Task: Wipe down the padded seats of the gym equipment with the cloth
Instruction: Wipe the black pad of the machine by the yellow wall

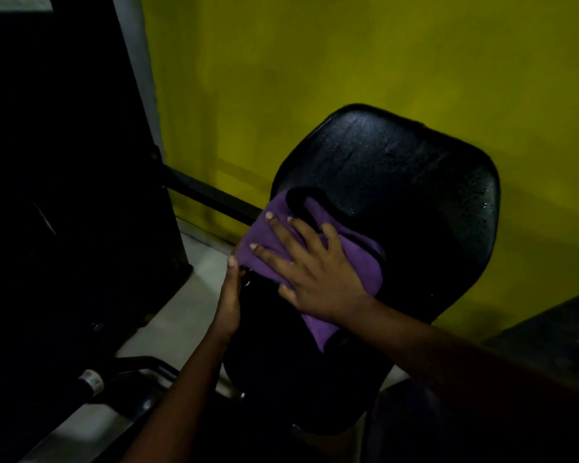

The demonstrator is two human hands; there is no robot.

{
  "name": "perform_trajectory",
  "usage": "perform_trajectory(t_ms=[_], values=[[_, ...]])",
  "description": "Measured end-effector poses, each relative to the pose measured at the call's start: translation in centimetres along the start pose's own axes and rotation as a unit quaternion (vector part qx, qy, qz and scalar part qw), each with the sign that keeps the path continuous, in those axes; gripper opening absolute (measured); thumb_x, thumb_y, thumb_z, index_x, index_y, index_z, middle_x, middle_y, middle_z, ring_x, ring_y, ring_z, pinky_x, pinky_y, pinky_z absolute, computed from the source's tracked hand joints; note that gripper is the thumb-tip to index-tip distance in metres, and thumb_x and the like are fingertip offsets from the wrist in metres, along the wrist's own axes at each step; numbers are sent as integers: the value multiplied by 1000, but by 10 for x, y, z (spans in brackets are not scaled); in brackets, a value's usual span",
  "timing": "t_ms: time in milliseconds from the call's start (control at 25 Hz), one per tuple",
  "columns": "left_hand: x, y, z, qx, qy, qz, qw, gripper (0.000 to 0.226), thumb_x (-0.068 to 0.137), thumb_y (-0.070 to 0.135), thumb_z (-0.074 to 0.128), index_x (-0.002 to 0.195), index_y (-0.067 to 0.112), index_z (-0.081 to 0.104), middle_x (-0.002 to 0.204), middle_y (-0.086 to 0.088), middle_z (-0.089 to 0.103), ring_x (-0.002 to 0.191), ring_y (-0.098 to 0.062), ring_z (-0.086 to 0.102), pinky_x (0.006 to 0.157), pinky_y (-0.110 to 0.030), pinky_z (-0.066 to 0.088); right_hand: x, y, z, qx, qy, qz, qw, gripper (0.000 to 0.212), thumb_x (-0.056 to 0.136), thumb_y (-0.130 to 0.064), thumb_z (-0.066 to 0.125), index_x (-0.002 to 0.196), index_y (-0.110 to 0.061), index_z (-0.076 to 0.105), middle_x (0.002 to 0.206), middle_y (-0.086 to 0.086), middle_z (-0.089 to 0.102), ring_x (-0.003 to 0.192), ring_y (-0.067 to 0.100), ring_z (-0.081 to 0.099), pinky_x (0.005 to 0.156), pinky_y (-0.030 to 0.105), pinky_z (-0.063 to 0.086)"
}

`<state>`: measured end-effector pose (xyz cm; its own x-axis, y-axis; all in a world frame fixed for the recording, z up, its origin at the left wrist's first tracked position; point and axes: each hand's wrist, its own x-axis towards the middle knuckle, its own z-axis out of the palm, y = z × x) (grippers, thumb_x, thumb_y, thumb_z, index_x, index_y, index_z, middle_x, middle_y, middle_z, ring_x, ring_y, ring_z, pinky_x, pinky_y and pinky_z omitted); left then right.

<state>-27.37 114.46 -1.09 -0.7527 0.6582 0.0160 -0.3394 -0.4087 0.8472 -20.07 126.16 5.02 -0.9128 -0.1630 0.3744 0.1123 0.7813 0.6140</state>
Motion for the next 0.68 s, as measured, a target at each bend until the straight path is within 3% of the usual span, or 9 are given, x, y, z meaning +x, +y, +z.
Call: perform_trajectory(t_ms=[80,160,280,360,520,680], values=[[-7,-6,-12,20,15,-21,999,70,85,65,41,136,17,40,127,-2,63,113,-11,61,84,-19,53,-29,-33,8,1,-5,-15,1000,69,72,-47,47,139,-35,37,149,5,37,131,26,28,99,47,24],[-7,-9,-20,49,28,-34,998,71,82,70,41,137,25,38,117,-4,68,107,-20,65,83,-27,56,-58,-52,13,18,-5,-24,1000,60,75,-41,56,134,-37,45,144,1,44,126,24,35,97,45,28],[-5,-10,-20,124,8,-58,991,67,81,72,40,138,38,41,134,-11,56,125,-32,51,106,-53,38,-80,-36,-3,41,8,-62,997,48,79,-32,59,126,-42,53,139,-1,50,116,24,41,91,44,30],[-4,-14,-19,159,7,-72,985,75,72,81,44,135,40,45,139,-3,53,130,-24,47,113,-52,30,-66,13,-27,23,21,-62,998,49,80,-32,47,128,-44,50,141,2,49,115,27,38,89,43,28],[-6,-11,-9,217,24,-50,975,71,68,79,37,130,45,46,135,4,55,125,-17,51,111,-46,36,-22,128,-55,-34,5,16,999,59,75,-41,49,134,-44,40,150,3,35,123,27,31,89,42,23],[-3,-14,-13,258,4,-22,966,72,73,73,35,134,35,43,134,8,52,126,-14,48,112,-45,34,-46,106,-40,-30,-8,100,994,62,76,-44,50,136,-47,35,152,0,30,126,26,29,90,42,25]])
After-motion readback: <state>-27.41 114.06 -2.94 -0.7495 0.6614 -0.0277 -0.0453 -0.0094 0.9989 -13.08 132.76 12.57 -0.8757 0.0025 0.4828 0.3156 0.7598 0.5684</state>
